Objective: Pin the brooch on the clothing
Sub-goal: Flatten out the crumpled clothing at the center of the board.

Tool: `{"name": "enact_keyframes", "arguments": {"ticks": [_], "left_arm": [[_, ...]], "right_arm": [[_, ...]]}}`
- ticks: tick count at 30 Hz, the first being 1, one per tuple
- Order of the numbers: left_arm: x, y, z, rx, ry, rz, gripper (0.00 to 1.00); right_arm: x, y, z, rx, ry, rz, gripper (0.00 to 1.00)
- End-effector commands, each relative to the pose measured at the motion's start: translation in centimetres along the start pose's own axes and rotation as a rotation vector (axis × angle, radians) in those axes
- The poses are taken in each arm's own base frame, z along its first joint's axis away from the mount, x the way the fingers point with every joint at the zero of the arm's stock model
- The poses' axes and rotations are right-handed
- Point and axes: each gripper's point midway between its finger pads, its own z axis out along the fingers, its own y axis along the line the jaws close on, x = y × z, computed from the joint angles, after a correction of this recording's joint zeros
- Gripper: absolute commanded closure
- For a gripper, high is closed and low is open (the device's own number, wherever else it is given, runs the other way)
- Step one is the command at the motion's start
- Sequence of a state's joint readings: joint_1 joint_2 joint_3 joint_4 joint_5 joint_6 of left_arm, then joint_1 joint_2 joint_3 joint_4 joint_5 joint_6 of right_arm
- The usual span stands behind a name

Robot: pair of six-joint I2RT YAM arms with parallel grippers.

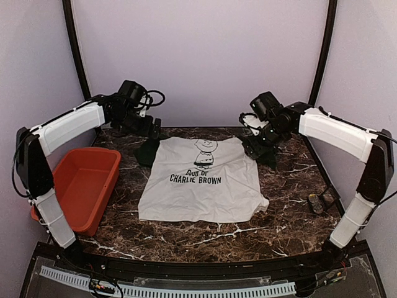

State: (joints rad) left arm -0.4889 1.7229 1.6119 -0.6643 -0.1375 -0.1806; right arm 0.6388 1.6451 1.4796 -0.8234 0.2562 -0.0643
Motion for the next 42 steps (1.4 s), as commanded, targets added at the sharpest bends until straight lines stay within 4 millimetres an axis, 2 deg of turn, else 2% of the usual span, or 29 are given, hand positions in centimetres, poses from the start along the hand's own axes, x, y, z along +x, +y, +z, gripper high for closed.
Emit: {"name": "enact_keyframes", "arguments": {"ticks": [1, 3, 4, 5, 6, 7, 8, 9, 10, 11, 12, 15, 19, 23, 26, 30, 35, 39, 42], "left_arm": [[-3.1, -1.1, 4.1, 0.091, 0.002, 0.066, 0.01], [-4.9, -2.9, 6.2, 0.194, -0.052, 0.124, 0.01], [-6.4, -3.3, 6.1, 0.217, -0.093, 0.153, 0.01], [-6.6, -3.7, 7.4, 0.25, -0.104, 0.215, 0.01], [-7.9, -4.0, 7.3, 0.264, -0.141, 0.244, 0.01], [-7.7, -4.4, 8.7, 0.297, -0.135, 0.289, 0.01], [-9.1, -4.8, 8.4, 0.314, -0.171, 0.313, 0.01], [-8.1, -5.4, 9.9, 0.358, -0.139, 0.35, 0.01], [-9.4, -5.7, 9.6, 0.374, -0.169, 0.371, 0.01], [-8.3, -6.1, 11.2, 0.399, -0.132, 0.395, 0.01], [-9.0, -6.2, 11.2, 0.399, -0.149, 0.405, 0.01], [-7.6, -5.5, 14.4, 0.364, -0.098, 0.408, 0.01], [-5.8, -4.3, 17.7, 0.312, -0.052, 0.383, 0.01], [-5.2, -2.0, 19.8, 0.221, -0.038, 0.354, 0.01], [-5.5, -0.7, 20.4, 0.224, -0.059, 0.307, 0.04], [-5.7, 0.0, 20.6, 0.262, -0.072, 0.234, 0.14], [-4.7, -0.4, 21.0, 0.311, -0.052, 0.224, 0.23], [-3.6, -1.5, 20.9, 0.38, -0.025, 0.228, 0.38], [-2.7, -2.1, 20.7, 0.429, -0.001, 0.233, 0.41]], "right_arm": [[-4.6, -4.3, 2.8, 0.015, -0.082, -0.027, 0.14], [-6.1, -4.8, 3.8, -0.033, -0.117, -0.047, 0.15], [-6.9, -4.8, 4.4, -0.064, -0.139, -0.069, 0.15], [-7.5, -4.7, 5.0, -0.085, -0.16, -0.097, 0.16], [-8.3, -4.5, 5.6, -0.101, -0.184, -0.13, 0.16], [-8.9, -3.6, 6.1, -0.148, -0.214, -0.169, 0.16], [-9.5, -2.9, 6.6, -0.194, -0.249, -0.202, 0.16], [-10.0, -2.0, 7.1, -0.245, -0.284, -0.234, 0.16], [-10.6, -1.3, 7.3, -0.281, -0.317, -0.263, 0.17], [-11.3, -1.0, 7.9, -0.296, -0.344, -0.282, 0.17], [-11.9, -0.9, 8.4, -0.299, -0.367, -0.29, 0.16], [-13.2, -0.9, 10.3, -0.303, -0.384, -0.298, 0.17], [-13.4, -0.8, 13.7, -0.28, -0.373, -0.308, 0.18], [-13.4, -1.5, 16.4, -0.233, -0.37, -0.301, 0.16], [-13.8, -2.1, 17.6, -0.228, -0.39, -0.294, 0.16], [-13.8, -2.7, 19.5, -0.237, -0.402, -0.28, 0.18], [-13.4, -2.0, 21.4, -0.276, -0.397, -0.275, 0.2], [-13.1, -0.5, 21.3, -0.358, -0.417, -0.298, 0.28], [-12.7, 0.5, 20.7, -0.415, -0.429, -0.314, 0.38]]}}
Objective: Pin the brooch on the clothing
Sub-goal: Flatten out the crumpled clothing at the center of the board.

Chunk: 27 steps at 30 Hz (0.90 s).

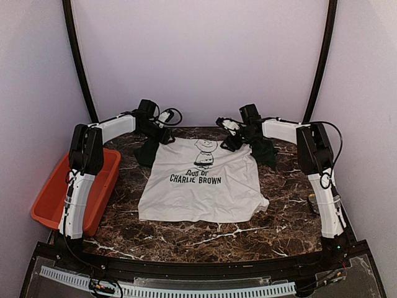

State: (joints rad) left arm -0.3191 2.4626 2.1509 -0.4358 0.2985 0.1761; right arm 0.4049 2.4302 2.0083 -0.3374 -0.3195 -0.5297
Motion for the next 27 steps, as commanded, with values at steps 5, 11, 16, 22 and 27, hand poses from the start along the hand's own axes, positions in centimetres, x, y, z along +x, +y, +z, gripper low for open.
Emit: {"name": "enact_keyframes", "arguments": {"ticks": [5, 11, 16, 22, 27], "left_arm": [[1.5, -3.0, -0.2, 0.15, 0.037, -0.009, 0.53], [1.2, -2.8, -0.4, 0.137, 0.028, -0.019, 0.82], [0.7, -3.0, -1.1, 0.138, 0.011, -0.022, 0.99], [-0.5, -3.9, -4.4, 0.129, -0.064, -0.008, 0.99], [-0.4, -4.7, -7.0, 0.117, -0.126, 0.008, 0.97]], "right_arm": [[-1.2, 2.3, -0.6, -0.114, -0.08, -0.048, 0.68], [-1.3, 2.2, -0.7, -0.117, -0.089, -0.051, 0.7], [-2.4, 1.8, -1.8, -0.095, -0.111, -0.06, 0.46], [-3.1, 0.8, -3.1, -0.051, -0.134, -0.083, 0.34], [-2.1, -0.1, -2.5, -0.064, -0.129, -0.054, 0.42]]}}
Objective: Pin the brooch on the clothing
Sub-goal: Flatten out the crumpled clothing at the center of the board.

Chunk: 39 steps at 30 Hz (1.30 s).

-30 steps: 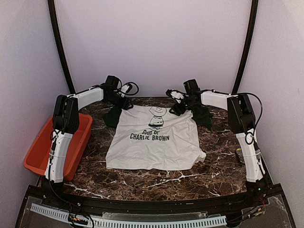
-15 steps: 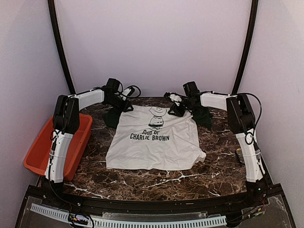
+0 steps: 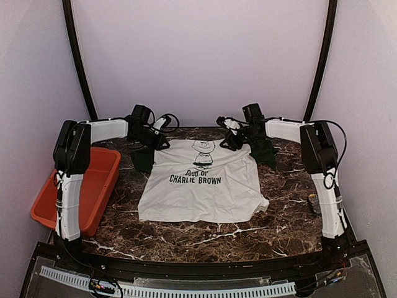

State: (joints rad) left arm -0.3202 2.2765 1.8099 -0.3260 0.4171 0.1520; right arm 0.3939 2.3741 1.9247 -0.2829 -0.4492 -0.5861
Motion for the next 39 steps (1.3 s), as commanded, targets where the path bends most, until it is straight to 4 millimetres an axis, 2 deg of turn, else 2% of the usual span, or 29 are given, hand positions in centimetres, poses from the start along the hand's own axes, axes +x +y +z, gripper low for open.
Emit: {"name": "enact_keyframes", "arguments": {"ticks": [1, 5, 10, 14, 17, 21, 25, 28, 31, 35, 37, 39], "left_arm": [[-3.9, -1.9, -4.7, -0.009, -0.15, 0.058, 0.96], [-3.1, -2.7, -5.5, 0.004, -0.157, 0.077, 0.93], [-0.6, -3.1, -5.2, 0.021, -0.107, 0.076, 0.85], [1.9, -3.0, -5.1, 0.005, -0.054, 0.072, 0.83], [3.3, -3.0, -5.5, -0.017, -0.042, 0.077, 0.84], [3.7, -3.6, -6.3, -0.009, -0.036, 0.066, 0.85], [3.9, -5.6, -7.1, 0.069, -0.041, 0.052, 0.85], [5.0, -6.3, -6.9, 0.065, 0.007, 0.055, 0.77], [5.9, -5.9, -6.8, 0.017, 0.045, 0.051, 0.71], [6.6, -4.5, -6.7, -0.062, 0.083, 0.041, 0.49], [6.3, -3.6, -6.8, -0.111, 0.083, 0.037, 0.33], [5.5, -2.4, -7.0, -0.174, 0.072, 0.034, 0.22]], "right_arm": [[-0.8, -1.2, -1.0, 0.001, -0.042, 0.013, 0.46], [-0.5, 0.7, -0.8, -0.101, -0.061, 0.029, 0.58], [-0.8, 3.0, -1.8, -0.204, -0.08, 0.036, 0.71], [-0.1, 3.8, -2.8, -0.199, -0.043, 0.055, 0.92], [1.1, 4.9, -3.4, -0.204, -0.007, 0.077, 0.95], [2.9, 6.7, -3.5, -0.206, 0.066, 0.098, 0.93], [5.0, 9.0, -2.4, -0.183, 0.189, 0.096, 0.79], [6.2, 11.1, -1.7, -0.195, 0.274, 0.106, 0.73], [7.4, 12.8, -1.7, -0.192, 0.347, 0.121, 0.73], [9.1, 14.9, -3.1, -0.179, 0.453, 0.123, 0.73], [10.1, 16.5, -4.1, -0.207, 0.507, 0.133, 0.73], [11.1, 18.0, -5.0, -0.227, 0.551, 0.137, 0.73]]}}
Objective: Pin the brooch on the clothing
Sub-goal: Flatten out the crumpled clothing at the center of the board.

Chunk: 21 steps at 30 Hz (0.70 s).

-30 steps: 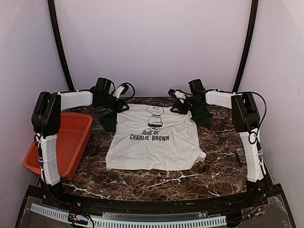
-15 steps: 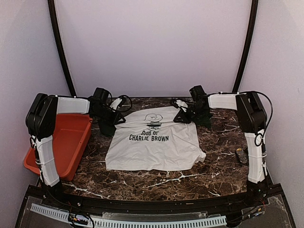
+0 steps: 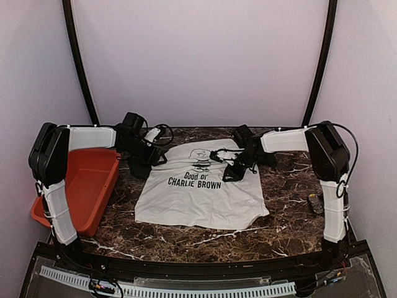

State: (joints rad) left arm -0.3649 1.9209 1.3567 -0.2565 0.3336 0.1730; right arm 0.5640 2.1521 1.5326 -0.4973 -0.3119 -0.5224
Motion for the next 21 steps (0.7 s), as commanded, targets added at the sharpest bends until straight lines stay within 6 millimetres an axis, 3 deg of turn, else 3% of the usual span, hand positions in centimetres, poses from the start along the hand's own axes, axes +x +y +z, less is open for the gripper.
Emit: {"name": "enact_keyframes", "arguments": {"ticks": [1, 4, 7, 8, 10, 12, 15, 17, 21], "left_arm": [[-0.6, 2.6, -1.1, -0.144, 0.013, -0.014, 0.19], [-2.6, 4.7, -1.9, -0.206, -0.053, -0.043, 0.11], [-5.8, 6.2, -2.9, -0.228, -0.145, -0.094, 0.08], [-6.0, 6.7, -2.4, -0.231, -0.145, -0.103, 0.07], [-9.2, 7.3, -2.6, -0.229, -0.198, -0.096, 0.05], [-10.1, 8.0, -1.3, -0.23, -0.189, -0.102, 0.02], [-10.1, 8.8, 0.6, -0.256, -0.152, -0.099, 0.01], [-9.0, 9.0, 2.9, -0.268, -0.101, -0.079, 0.01], [-7.4, 8.0, 5.6, -0.273, -0.009, -0.013, 0.01]], "right_arm": [[5.7, 3.7, -0.4, -0.045, 0.209, 0.066, 0.73], [7.0, 5.2, -0.8, -0.046, 0.243, 0.045, 0.74], [7.0, 6.4, -1.3, -0.072, 0.26, 0.046, 0.76], [7.1, 6.7, -1.4, -0.079, 0.267, 0.042, 0.76], [7.2, 6.5, -1.4, -0.064, 0.274, 0.027, 0.76], [6.6, 5.8, -1.8, -0.026, 0.262, 0.013, 0.73], [2.8, 5.0, -3.6, 0.012, 0.144, -0.004, 0.67], [-0.4, 4.9, -5.2, 0.026, 0.047, -0.021, 0.61], [-6.1, 5.6, -6.4, 0.061, -0.086, -0.087, 0.48]]}}
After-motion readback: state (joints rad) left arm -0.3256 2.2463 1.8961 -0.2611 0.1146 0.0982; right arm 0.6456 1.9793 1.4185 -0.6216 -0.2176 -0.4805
